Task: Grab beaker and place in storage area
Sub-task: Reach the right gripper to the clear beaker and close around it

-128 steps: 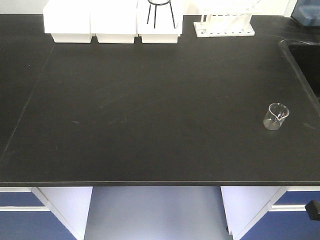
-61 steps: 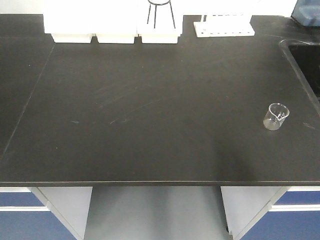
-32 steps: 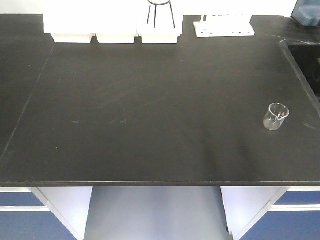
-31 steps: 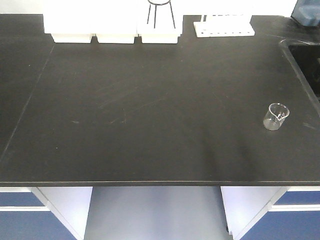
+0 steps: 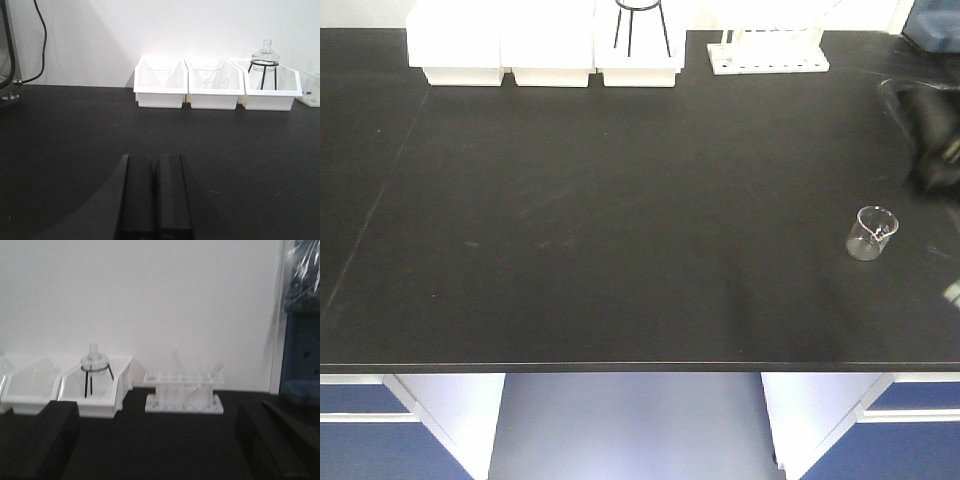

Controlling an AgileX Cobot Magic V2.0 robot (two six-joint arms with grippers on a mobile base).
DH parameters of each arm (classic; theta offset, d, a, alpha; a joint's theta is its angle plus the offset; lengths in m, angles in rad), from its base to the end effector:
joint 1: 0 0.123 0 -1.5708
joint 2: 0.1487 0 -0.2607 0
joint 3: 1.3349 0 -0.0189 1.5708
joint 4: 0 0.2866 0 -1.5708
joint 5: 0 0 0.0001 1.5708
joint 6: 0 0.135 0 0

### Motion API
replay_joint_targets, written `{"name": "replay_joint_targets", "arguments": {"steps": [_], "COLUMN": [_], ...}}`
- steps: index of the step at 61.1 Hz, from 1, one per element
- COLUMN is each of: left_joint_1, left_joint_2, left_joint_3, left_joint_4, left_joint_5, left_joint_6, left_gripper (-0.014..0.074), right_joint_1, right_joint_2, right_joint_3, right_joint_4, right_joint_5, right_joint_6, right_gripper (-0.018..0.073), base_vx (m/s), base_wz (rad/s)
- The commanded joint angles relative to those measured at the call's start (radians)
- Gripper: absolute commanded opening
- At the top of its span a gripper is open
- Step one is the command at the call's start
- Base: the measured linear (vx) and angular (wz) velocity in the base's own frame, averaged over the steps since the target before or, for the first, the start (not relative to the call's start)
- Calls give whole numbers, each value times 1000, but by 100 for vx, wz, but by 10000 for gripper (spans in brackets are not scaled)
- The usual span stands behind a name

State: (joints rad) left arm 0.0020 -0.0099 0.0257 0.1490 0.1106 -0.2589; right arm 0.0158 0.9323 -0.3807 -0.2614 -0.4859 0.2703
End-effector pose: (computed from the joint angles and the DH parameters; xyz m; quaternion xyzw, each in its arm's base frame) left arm 0.1612 0.0025 0.1931 -0.0463 0.7189 -0.0318 0.6928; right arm 0.2758 0.0206 0.2425 -0.0351 0.7036 0.0616 0.7070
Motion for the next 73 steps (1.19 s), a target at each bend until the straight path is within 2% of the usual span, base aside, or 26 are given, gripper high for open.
{"name": "replay_joint_targets", "arguments": {"steps": [1, 9, 18, 27, 36, 47, 73], "left_joint_1": [-7, -7, -7, -7, -7, -7, -7], "left_joint_2": [-18, -18, -18, -18, -18, -18, -18], "left_joint_3": [22, 22, 22, 22, 22, 22, 22], "left_joint_4": [-6, -6, -6, -6, -6, -6, -6], "left_joint_5": [-85, -85, -85, -85, -85, -85, -85], "left_joint_6": [-6, -6, -6, -6, -6, -6, -6], "left_gripper": [-8, -8, -8, -8, -8, -8, -8], "right_joint_1": [-3, -3, -3, -3, -3, -3, -3], "right_joint_2": [48, 119, 214, 338, 491, 651, 841], "right_joint_3": [74, 237, 371, 409, 409, 376, 170], "right_joint_4": [-3, 41, 160, 212, 237, 261, 268], "right_joint_5": [-208, -422, -594, -706, -851, -859, -859], "right_joint_6": [9, 13, -40, -163, -189, -185, -204], "right_gripper": [643, 627, 615, 596, 587, 587, 585], "base_vx": [0, 0, 0, 0, 0, 0, 0], "base_wz": [0, 0, 0, 0, 0, 0, 0]}}
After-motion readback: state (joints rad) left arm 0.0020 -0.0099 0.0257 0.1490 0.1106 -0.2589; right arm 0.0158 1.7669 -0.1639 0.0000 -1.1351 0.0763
